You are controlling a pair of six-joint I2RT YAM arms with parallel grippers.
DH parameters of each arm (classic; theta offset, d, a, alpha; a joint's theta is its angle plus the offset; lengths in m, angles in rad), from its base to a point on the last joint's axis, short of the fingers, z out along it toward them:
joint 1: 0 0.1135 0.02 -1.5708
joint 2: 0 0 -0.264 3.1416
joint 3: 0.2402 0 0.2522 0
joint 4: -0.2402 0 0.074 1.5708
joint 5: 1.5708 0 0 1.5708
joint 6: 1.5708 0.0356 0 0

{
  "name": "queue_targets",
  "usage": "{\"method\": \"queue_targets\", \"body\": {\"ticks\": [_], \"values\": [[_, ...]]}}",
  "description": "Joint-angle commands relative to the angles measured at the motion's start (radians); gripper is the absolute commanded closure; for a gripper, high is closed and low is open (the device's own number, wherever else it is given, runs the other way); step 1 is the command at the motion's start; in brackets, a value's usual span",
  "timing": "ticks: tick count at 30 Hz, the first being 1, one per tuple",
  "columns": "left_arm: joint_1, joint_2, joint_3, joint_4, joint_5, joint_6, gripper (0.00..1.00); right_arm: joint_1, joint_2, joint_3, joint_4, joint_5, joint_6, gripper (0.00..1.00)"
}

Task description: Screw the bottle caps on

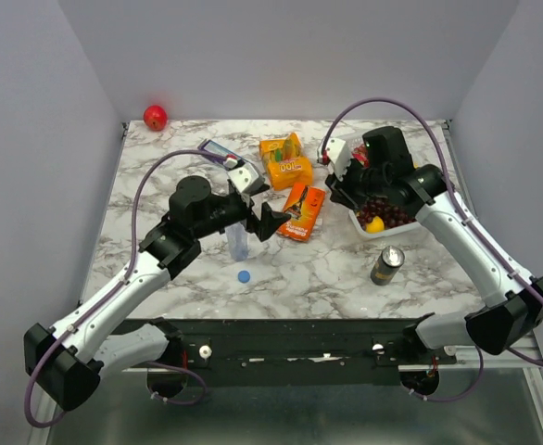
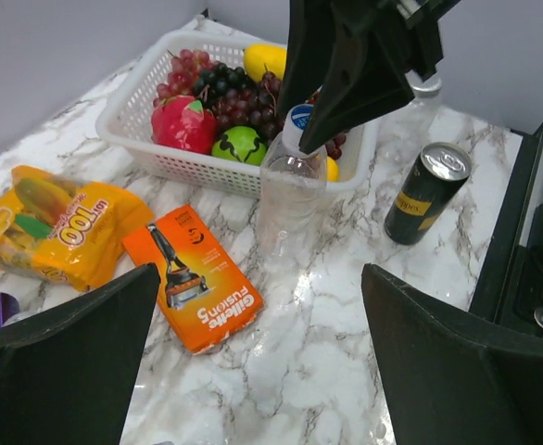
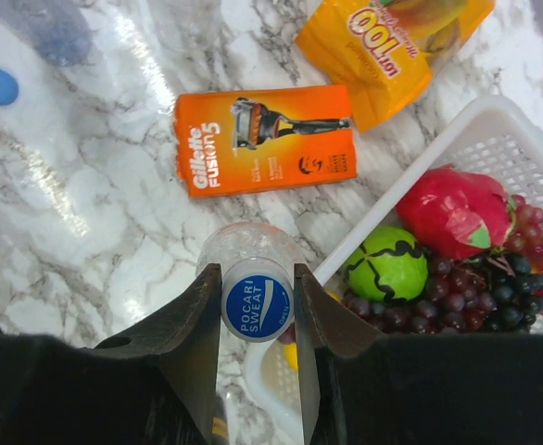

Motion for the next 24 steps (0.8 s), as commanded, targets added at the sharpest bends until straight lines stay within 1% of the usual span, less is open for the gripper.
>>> {"method": "queue_targets", "body": {"ticks": [1, 4, 8, 13, 15, 20, 24], "values": [[0.052, -0.01, 0.055, -0.097, 0.023, -0.038, 0.01, -0.047, 0.015, -0.045, 0.142, -0.035, -0.021, 0.99], [0.093, 0.002, 0.064, -0.094, 0.023, -0.035, 0.01, -0.071, 0.021, -0.081, 0.197, -0.049, 0.001, 1.0], [0.135, 0.018, 0.081, -0.08, 0.023, -0.036, 0.01, -0.102, 0.045, -0.089, 0.205, -0.101, 0.031, 1.0], [0.172, 0.039, 0.101, -0.074, 0.026, -0.03, 0.01, -0.102, 0.056, -0.112, 0.237, -0.101, 0.025, 0.99], [0.185, 0.042, 0.106, -0.072, 0.026, -0.026, 0.01, -0.102, 0.067, -0.108, 0.236, -0.097, 0.023, 0.94], [0.201, 0.05, 0.098, -0.058, 0.03, -0.033, 0.01, -0.102, 0.088, -0.108, 0.237, -0.095, 0.02, 0.91], [0.208, 0.055, 0.097, -0.057, 0.035, -0.038, 0.01, -0.102, 0.104, -0.101, 0.234, -0.091, 0.021, 0.83]]}}
